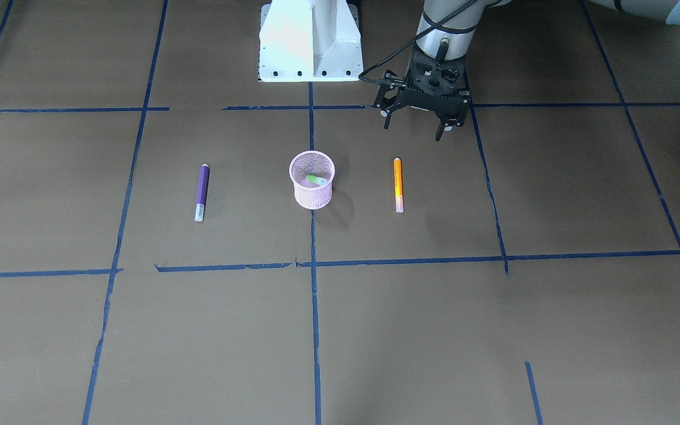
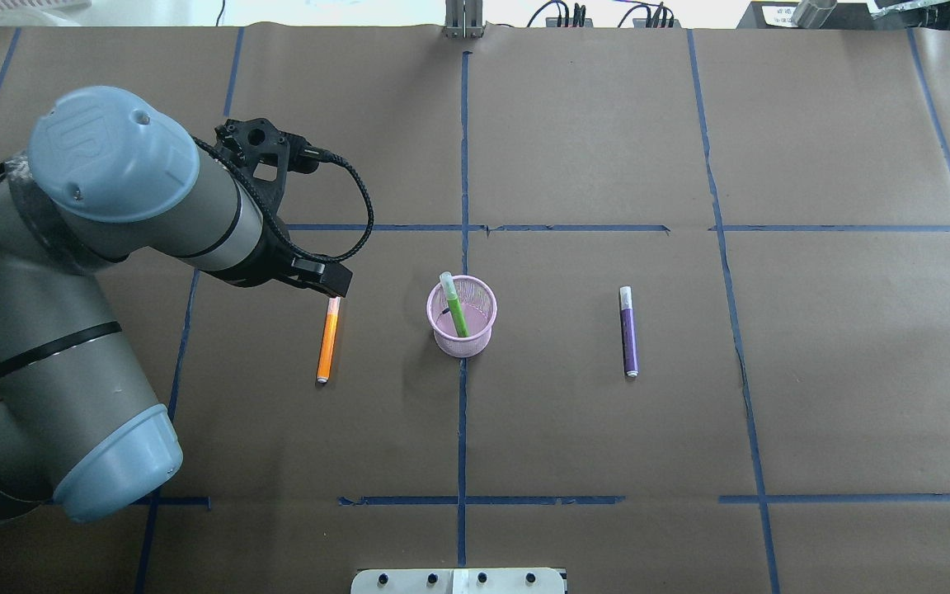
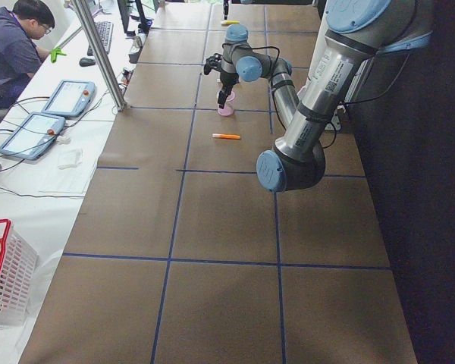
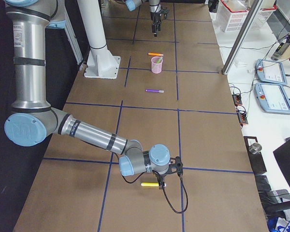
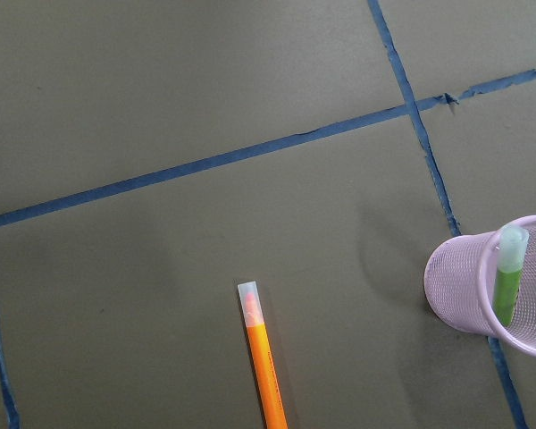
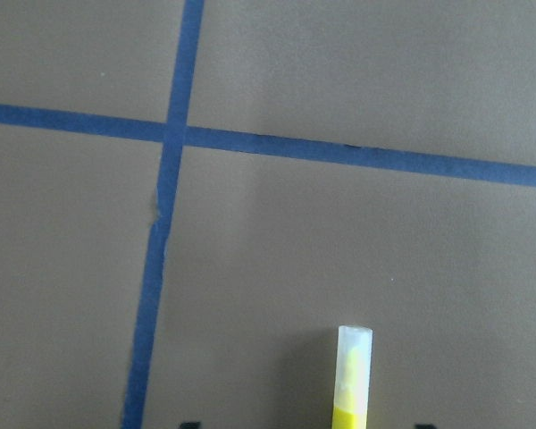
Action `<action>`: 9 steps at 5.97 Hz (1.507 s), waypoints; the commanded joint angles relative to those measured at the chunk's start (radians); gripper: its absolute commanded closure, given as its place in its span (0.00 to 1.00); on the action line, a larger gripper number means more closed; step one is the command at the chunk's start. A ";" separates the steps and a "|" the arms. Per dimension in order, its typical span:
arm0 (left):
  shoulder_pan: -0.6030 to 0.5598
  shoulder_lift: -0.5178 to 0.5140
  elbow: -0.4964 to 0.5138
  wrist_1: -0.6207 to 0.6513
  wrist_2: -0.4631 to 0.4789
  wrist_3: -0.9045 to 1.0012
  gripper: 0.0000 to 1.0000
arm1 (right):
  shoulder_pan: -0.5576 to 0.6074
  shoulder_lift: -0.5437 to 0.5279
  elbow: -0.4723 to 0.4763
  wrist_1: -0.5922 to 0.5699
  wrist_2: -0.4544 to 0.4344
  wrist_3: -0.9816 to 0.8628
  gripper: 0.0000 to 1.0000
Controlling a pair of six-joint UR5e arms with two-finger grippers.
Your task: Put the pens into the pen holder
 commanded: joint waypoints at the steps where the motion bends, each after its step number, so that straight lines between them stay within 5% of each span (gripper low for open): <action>1: 0.000 0.000 -0.002 -0.001 0.001 0.000 0.00 | -0.024 0.005 -0.033 0.003 -0.029 -0.002 0.27; 7: 0.000 0.000 -0.011 0.000 0.000 -0.002 0.00 | -0.053 0.011 -0.073 -0.003 -0.065 -0.006 0.51; 9: 0.000 0.000 -0.023 0.000 0.000 -0.002 0.00 | -0.053 0.014 -0.070 -0.001 -0.062 0.004 0.99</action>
